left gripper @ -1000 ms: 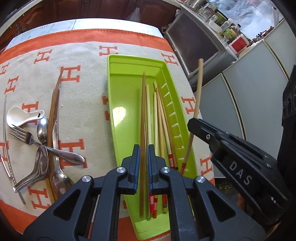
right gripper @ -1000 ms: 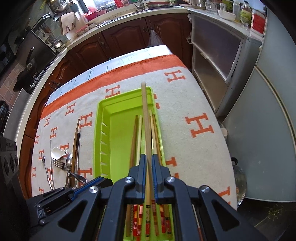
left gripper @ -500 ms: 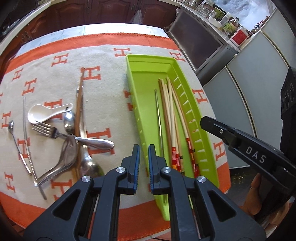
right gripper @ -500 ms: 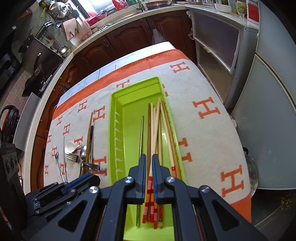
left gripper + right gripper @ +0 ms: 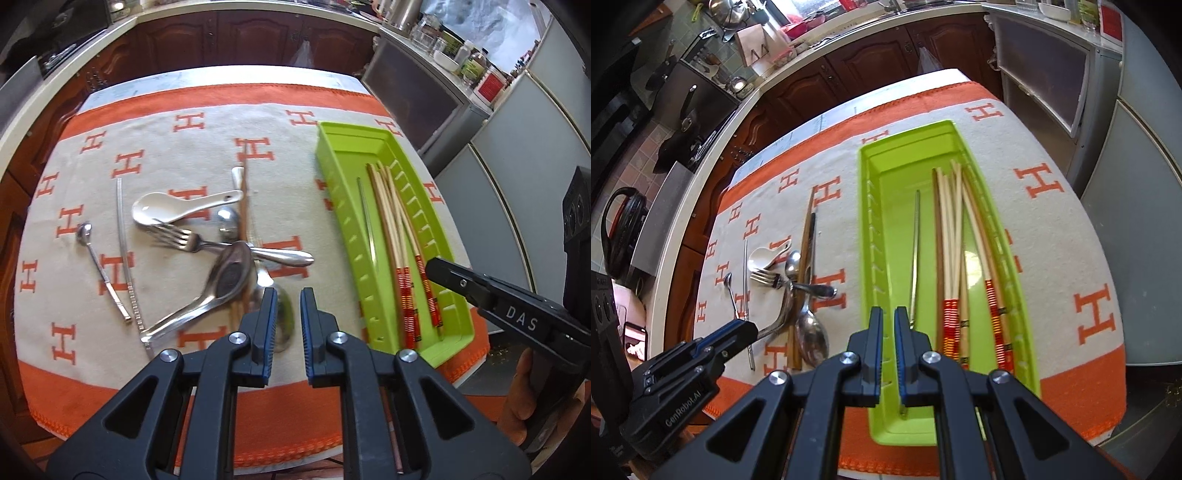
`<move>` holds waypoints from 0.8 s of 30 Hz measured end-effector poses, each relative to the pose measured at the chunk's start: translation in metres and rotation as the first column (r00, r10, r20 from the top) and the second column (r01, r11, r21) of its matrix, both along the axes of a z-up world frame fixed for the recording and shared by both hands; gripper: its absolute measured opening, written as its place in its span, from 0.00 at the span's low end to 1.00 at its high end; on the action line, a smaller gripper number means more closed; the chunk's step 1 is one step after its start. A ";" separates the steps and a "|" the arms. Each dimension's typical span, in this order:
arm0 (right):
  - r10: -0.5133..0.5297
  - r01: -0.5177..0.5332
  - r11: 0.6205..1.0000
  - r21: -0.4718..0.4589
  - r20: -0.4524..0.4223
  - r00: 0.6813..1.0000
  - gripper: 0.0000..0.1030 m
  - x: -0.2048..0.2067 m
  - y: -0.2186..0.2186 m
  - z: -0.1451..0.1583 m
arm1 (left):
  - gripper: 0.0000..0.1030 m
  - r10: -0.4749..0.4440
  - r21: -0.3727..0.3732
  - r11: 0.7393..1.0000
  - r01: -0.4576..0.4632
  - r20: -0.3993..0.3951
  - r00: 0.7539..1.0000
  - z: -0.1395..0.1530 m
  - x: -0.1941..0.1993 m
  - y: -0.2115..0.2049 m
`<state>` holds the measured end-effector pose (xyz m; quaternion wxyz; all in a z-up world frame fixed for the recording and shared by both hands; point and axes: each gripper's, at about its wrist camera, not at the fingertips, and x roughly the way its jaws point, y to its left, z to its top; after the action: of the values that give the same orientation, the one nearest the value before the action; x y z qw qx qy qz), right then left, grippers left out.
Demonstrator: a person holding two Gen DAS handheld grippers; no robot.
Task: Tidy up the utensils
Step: 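Grasp a metal chopstick with the left tool while the right tool grasps a metal spoon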
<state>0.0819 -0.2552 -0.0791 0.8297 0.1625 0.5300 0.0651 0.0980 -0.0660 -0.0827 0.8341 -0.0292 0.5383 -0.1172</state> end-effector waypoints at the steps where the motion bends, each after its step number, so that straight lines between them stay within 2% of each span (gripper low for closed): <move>1: 0.009 -0.009 1.000 -0.006 0.005 1.000 0.06 0.000 0.006 0.001 | 0.10 0.011 0.004 1.000 -0.011 0.006 1.000 0.001 -0.002 0.008; 5: 0.049 -0.049 0.999 -0.023 0.023 0.999 0.06 -0.001 0.025 0.002 | 0.10 0.059 0.011 0.998 -0.059 0.016 0.998 0.003 -0.008 0.035; 13: 0.097 -0.098 0.995 0.016 0.025 0.995 0.06 0.006 0.052 -0.004 | 0.10 0.145 0.028 0.989 -0.145 0.014 0.989 -0.003 -0.013 0.084; 24: 0.137 -0.137 0.990 0.032 0.007 0.990 0.06 0.015 0.079 -0.023 | 0.11 0.226 -0.001 0.974 -0.226 -0.008 0.974 -0.025 0.007 0.133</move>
<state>0.0970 -0.1763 -0.1021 0.8218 0.1388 0.5369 0.1310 0.1052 0.0669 -0.1076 0.8398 -0.0917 0.5347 -0.0219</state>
